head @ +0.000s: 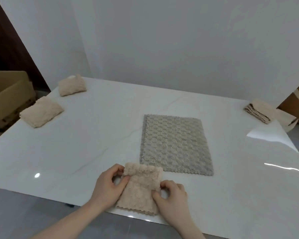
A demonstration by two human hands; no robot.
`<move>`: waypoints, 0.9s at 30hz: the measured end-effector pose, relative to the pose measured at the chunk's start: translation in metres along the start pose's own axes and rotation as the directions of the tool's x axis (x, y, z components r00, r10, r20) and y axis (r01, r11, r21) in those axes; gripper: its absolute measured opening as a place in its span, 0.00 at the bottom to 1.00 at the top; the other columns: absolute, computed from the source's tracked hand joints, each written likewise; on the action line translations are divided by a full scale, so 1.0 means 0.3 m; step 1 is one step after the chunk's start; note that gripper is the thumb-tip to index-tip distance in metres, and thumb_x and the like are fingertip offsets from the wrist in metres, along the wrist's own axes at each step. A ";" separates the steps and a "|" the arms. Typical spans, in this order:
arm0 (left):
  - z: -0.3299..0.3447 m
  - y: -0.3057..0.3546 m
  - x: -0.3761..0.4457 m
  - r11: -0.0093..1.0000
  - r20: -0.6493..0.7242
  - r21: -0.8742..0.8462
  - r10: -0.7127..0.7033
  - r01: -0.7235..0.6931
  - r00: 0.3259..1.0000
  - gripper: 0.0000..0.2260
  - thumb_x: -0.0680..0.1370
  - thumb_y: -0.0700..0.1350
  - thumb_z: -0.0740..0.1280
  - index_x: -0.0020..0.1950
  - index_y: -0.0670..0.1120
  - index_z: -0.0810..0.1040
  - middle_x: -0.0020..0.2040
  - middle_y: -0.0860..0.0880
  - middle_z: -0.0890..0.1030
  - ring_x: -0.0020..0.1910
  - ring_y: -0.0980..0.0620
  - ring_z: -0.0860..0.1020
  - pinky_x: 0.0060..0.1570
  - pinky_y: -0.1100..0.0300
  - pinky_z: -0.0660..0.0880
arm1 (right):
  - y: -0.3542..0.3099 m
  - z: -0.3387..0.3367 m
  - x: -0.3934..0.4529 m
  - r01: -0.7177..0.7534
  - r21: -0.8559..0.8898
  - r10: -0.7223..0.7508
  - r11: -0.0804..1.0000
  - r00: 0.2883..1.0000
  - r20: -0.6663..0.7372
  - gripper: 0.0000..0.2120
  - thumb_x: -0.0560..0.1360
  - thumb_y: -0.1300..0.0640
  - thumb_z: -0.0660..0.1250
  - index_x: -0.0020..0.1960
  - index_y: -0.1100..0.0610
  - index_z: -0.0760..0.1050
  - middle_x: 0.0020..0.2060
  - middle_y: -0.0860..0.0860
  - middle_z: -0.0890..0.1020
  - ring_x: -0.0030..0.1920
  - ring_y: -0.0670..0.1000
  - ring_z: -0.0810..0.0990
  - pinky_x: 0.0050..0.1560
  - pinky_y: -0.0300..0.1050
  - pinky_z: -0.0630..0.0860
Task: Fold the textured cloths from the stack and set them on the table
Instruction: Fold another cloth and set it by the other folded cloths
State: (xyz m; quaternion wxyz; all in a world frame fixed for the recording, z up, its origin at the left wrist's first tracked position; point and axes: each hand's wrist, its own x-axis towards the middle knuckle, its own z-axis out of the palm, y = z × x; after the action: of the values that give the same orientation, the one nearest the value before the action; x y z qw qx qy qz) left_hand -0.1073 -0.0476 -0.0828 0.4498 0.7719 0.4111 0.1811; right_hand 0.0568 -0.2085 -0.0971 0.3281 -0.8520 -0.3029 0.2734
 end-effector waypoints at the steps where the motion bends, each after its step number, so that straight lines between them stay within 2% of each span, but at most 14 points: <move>1: -0.002 0.048 -0.018 0.995 -0.019 -0.070 -0.073 0.072 0.997 0.05 0.77 0.44 0.74 0.48 0.54 0.81 0.45 0.57 0.85 0.46 0.57 0.83 0.49 0.53 0.79 | -0.039 -0.034 -0.019 -0.084 0.126 0.077 0.988 0.995 0.058 0.08 0.69 0.41 0.69 0.41 0.45 0.77 0.40 0.40 0.83 0.49 0.47 0.78 0.51 0.44 0.74; 2: -0.004 0.103 -0.042 0.979 -0.045 -0.142 -0.154 0.146 0.987 0.05 0.77 0.43 0.74 0.48 0.53 0.80 0.45 0.56 0.85 0.44 0.57 0.83 0.47 0.54 0.79 | -0.084 -0.077 -0.046 -0.163 0.232 0.138 0.959 0.983 0.119 0.05 0.72 0.48 0.72 0.44 0.49 0.79 0.40 0.45 0.85 0.48 0.51 0.82 0.48 0.42 0.77; 4: -0.007 0.222 -0.114 0.926 -0.091 -0.269 -0.299 0.265 0.950 0.05 0.78 0.44 0.72 0.49 0.53 0.79 0.46 0.54 0.84 0.42 0.54 0.82 0.44 0.57 0.77 | -0.169 -0.179 -0.122 -0.265 0.317 0.209 0.911 0.957 0.199 0.04 0.76 0.57 0.71 0.49 0.56 0.80 0.43 0.52 0.86 0.47 0.55 0.85 0.45 0.40 0.79; 7: -0.021 0.377 -0.226 0.872 -0.048 -0.353 -0.379 0.339 0.924 0.04 0.80 0.45 0.70 0.52 0.51 0.77 0.48 0.51 0.83 0.41 0.50 0.81 0.41 0.60 0.76 | -0.254 -0.325 -0.242 -0.279 0.346 0.215 0.896 0.953 0.212 0.04 0.76 0.58 0.70 0.51 0.56 0.79 0.44 0.54 0.87 0.46 0.54 0.86 0.46 0.44 0.80; 10: -0.049 0.480 -0.318 0.864 0.039 -0.356 -0.367 0.356 0.929 0.05 0.80 0.46 0.70 0.54 0.53 0.76 0.48 0.51 0.83 0.42 0.49 0.81 0.43 0.58 0.78 | -0.292 -0.452 -0.343 -0.306 0.353 0.256 0.884 0.949 0.183 0.06 0.76 0.56 0.71 0.52 0.55 0.78 0.42 0.55 0.86 0.43 0.52 0.85 0.44 0.45 0.78; 12: -0.058 0.535 -0.360 0.871 0.109 -0.337 -0.340 0.356 0.934 0.08 0.80 0.45 0.70 0.56 0.55 0.76 0.48 0.52 0.84 0.44 0.50 0.82 0.44 0.59 0.77 | -0.302 -0.515 -0.403 -0.324 0.387 0.270 0.863 0.944 0.188 0.08 0.76 0.56 0.71 0.54 0.54 0.78 0.40 0.51 0.86 0.43 0.49 0.85 0.46 0.45 0.79; 15: -0.036 0.609 -0.377 0.893 0.190 -0.308 -0.279 0.327 0.941 0.13 0.79 0.41 0.70 0.59 0.56 0.75 0.51 0.53 0.84 0.45 0.51 0.83 0.43 0.60 0.78 | -0.297 -0.594 -0.449 -0.345 0.445 0.279 0.827 0.938 0.207 0.09 0.77 0.55 0.71 0.57 0.51 0.79 0.44 0.49 0.88 0.47 0.48 0.87 0.53 0.46 0.81; 17: -0.001 0.661 -0.369 0.910 0.217 -0.283 -0.247 0.303 0.944 0.16 0.78 0.40 0.70 0.61 0.57 0.75 0.53 0.53 0.83 0.44 0.52 0.82 0.42 0.61 0.79 | -0.269 -0.653 -0.449 -0.333 0.451 0.272 0.828 0.942 0.195 0.08 0.77 0.56 0.71 0.55 0.52 0.81 0.44 0.50 0.88 0.47 0.49 0.88 0.52 0.46 0.82; 20: 0.074 0.749 -0.341 0.931 0.215 -0.241 -0.224 0.274 0.950 0.17 0.77 0.40 0.70 0.61 0.58 0.75 0.53 0.55 0.83 0.43 0.55 0.83 0.44 0.59 0.81 | -0.208 -0.757 -0.413 -0.297 0.417 0.251 0.859 0.954 0.163 0.05 0.76 0.57 0.72 0.52 0.54 0.82 0.43 0.51 0.88 0.46 0.50 0.88 0.52 0.50 0.83; 24: 0.206 0.871 -0.306 0.929 0.195 -0.257 -0.219 0.265 0.956 0.14 0.78 0.41 0.70 0.60 0.57 0.76 0.53 0.54 0.84 0.40 0.52 0.83 0.41 0.59 0.80 | -0.110 -0.930 -0.336 -0.239 0.371 0.201 0.897 0.970 0.139 0.03 0.76 0.58 0.71 0.49 0.54 0.83 0.42 0.49 0.88 0.44 0.49 0.87 0.49 0.47 0.82; 27: 0.316 0.953 -0.295 0.921 0.167 -0.265 -0.249 0.286 0.954 0.14 0.78 0.42 0.70 0.60 0.56 0.76 0.53 0.53 0.84 0.40 0.52 0.84 0.43 0.58 0.80 | -0.022 -1.058 -0.273 -0.228 0.325 0.181 0.918 0.969 0.169 0.04 0.75 0.55 0.72 0.49 0.53 0.82 0.42 0.48 0.88 0.44 0.48 0.87 0.52 0.49 0.82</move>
State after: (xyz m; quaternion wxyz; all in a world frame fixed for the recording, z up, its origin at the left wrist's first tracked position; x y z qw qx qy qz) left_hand 0.0363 -0.2436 0.1162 0.6029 0.6454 0.4522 0.1247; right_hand 0.2109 -0.3864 0.1311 0.4193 -0.7885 -0.1814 0.4116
